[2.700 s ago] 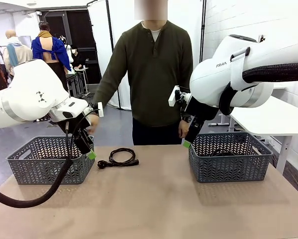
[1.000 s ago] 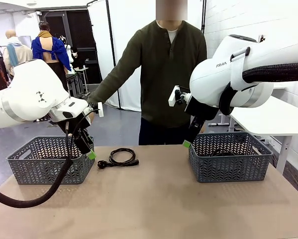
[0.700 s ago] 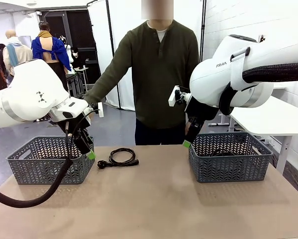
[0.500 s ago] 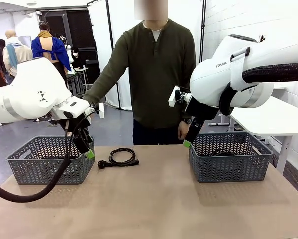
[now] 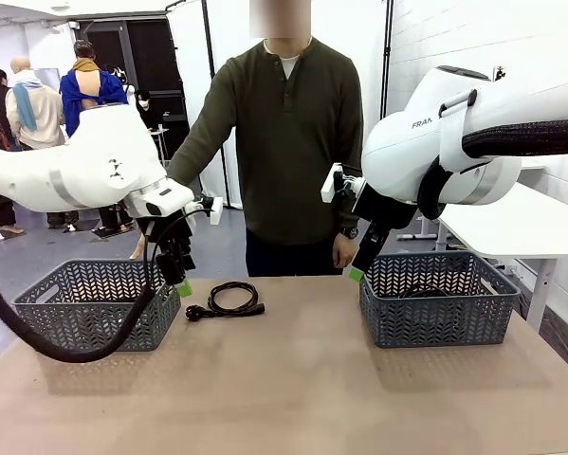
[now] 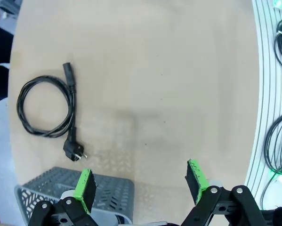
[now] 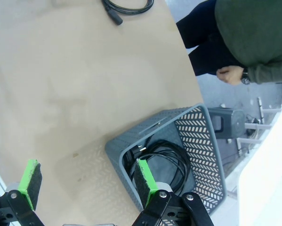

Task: Organize the cables according to human instructions.
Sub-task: Pick up a bundle of cables and place it in the basket indicated by the human.

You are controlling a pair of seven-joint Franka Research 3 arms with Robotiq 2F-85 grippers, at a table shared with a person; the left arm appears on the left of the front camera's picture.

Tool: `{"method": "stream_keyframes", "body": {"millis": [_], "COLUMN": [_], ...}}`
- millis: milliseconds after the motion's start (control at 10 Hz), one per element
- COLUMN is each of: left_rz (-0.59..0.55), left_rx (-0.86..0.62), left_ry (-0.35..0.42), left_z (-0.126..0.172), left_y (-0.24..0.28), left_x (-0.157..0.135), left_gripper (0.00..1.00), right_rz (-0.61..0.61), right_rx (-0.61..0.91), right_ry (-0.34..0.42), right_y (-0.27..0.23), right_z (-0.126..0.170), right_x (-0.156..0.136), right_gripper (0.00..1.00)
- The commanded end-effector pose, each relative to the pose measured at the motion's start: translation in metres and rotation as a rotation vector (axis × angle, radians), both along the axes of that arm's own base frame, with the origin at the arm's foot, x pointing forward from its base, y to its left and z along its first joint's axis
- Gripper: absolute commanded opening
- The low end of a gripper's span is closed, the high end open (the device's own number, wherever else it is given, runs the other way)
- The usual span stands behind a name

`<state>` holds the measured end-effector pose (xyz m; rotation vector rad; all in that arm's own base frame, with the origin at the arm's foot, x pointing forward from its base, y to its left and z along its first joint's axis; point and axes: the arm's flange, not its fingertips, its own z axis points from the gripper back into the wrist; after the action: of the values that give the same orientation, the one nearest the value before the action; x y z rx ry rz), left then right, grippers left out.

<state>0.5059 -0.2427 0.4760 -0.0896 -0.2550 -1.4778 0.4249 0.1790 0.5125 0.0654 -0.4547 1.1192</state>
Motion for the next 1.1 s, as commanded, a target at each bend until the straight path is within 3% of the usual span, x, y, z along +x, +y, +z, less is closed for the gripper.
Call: {"method": "stream_keyframes", "body": {"millis": [0,500,800,1000], "left_rz": [-0.062,-0.093,-0.109,-0.108], "left_rx": [0.038,0.092,0.097,0.082], "left_ry": [0.033,0.015,0.041,0.035], "left_z": [-0.003,-0.047,-0.060,-0.061], "left_y": [-0.007,-0.032,-0.039,-0.036], "left_x": [0.026,0.079,0.093,0.081], "left_gripper": [1.00,1.00,1.00,1.00], "right_rz": [-0.004,-0.004,-0.004,-0.004], "right_rx": [-0.002,-0.002,-0.002,-0.002], "right_ry": [0.001,0.001,0.001,0.001], "right_y": [0.000,0.000,0.000,0.000], "right_z": [-0.001,-0.001,-0.001,-0.001], "right_x": [0.000,0.000,0.000,0.000], "right_gripper": [1.00,1.00,1.00,1.00]}}
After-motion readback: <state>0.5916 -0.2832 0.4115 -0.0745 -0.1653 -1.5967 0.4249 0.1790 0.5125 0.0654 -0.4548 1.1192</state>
